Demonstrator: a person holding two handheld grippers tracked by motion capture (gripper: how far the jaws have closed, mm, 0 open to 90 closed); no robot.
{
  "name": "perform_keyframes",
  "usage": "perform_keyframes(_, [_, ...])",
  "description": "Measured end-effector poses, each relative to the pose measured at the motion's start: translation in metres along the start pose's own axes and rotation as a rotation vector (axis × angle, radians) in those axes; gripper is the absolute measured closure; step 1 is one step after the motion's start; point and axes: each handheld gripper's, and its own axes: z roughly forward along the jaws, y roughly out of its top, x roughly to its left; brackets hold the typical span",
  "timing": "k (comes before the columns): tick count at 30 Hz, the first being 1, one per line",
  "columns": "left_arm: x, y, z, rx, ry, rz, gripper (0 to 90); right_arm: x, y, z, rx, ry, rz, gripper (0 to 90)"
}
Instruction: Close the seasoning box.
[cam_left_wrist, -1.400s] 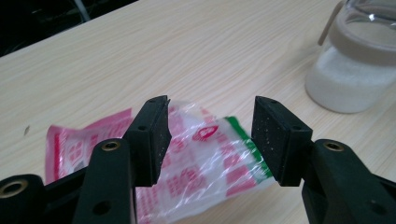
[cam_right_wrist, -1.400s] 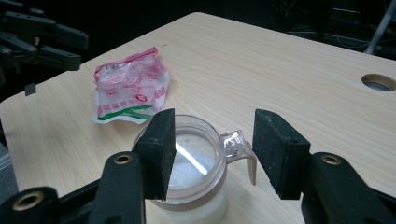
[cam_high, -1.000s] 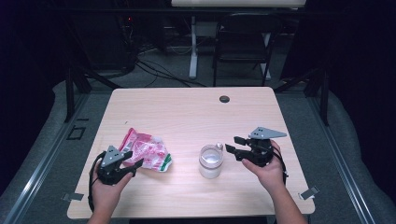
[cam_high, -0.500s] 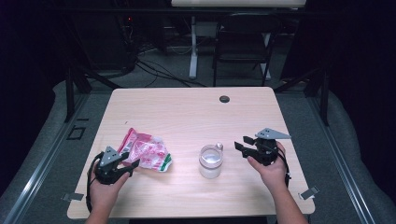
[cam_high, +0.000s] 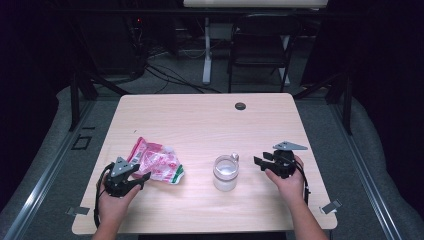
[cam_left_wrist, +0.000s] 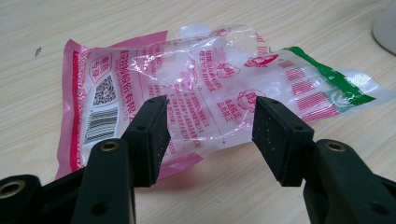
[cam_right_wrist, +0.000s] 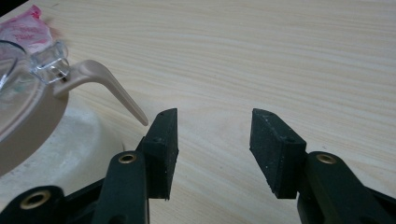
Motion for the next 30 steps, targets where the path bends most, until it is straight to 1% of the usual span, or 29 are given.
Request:
perform_keyframes(3, [0.000,0.000,0.001,0.004,-0.003,0.000,45.7,0.001,-0.002,0.003,0.012,-0.009,-0.006,51.4])
perform_keyframes(5, [-0.001,0.000,0.002,0.003,-0.006,-0.004,45.6,0.001,-0.002,0.005,0.017,-0.003,-0.009,51.3])
perform_keyframes(6, [-0.002,0.000,0.002,0.005,-0.008,0.000,45.5,0.002,-0.002,0.006,0.021,-0.009,-0.012,51.3])
perform_keyframes(8, [-0.003,0.000,0.003,0.006,-0.008,0.006,45.4,0.003,-0.003,0.007,0.017,-0.005,-0.012,51.2])
perform_keyframes(11, [-0.004,0.001,0.003,0.011,-0.010,0.016,45.3,0.004,-0.004,0.010,0.026,-0.004,-0.016,51.0])
perform_keyframes(12, [-0.004,0.001,0.004,0.010,-0.010,0.009,45.2,0.005,-0.004,0.010,0.028,-0.007,-0.019,51.0])
perform_keyframes(13, [-0.004,0.001,0.004,0.012,-0.009,0.011,45.2,0.005,-0.004,0.011,0.030,-0.003,-0.020,50.9])
perform_keyframes(19, [-0.004,0.001,0.005,0.014,-0.010,0.010,44.8,0.004,-0.004,0.013,0.035,-0.013,-0.024,50.4])
perform_keyframes(21, [-0.004,0.001,0.005,0.015,-0.011,0.012,44.6,0.002,-0.004,0.014,0.036,-0.019,-0.017,50.1])
perform_keyframes(25, [-0.004,0.001,0.005,0.013,-0.009,0.012,44.4,-0.001,-0.004,0.015,0.039,-0.010,0.003,49.8])
perform_keyframes(30, [-0.004,0.001,0.006,0.017,-0.013,0.009,44.2,-0.002,-0.005,0.014,0.039,-0.007,0.005,49.8])
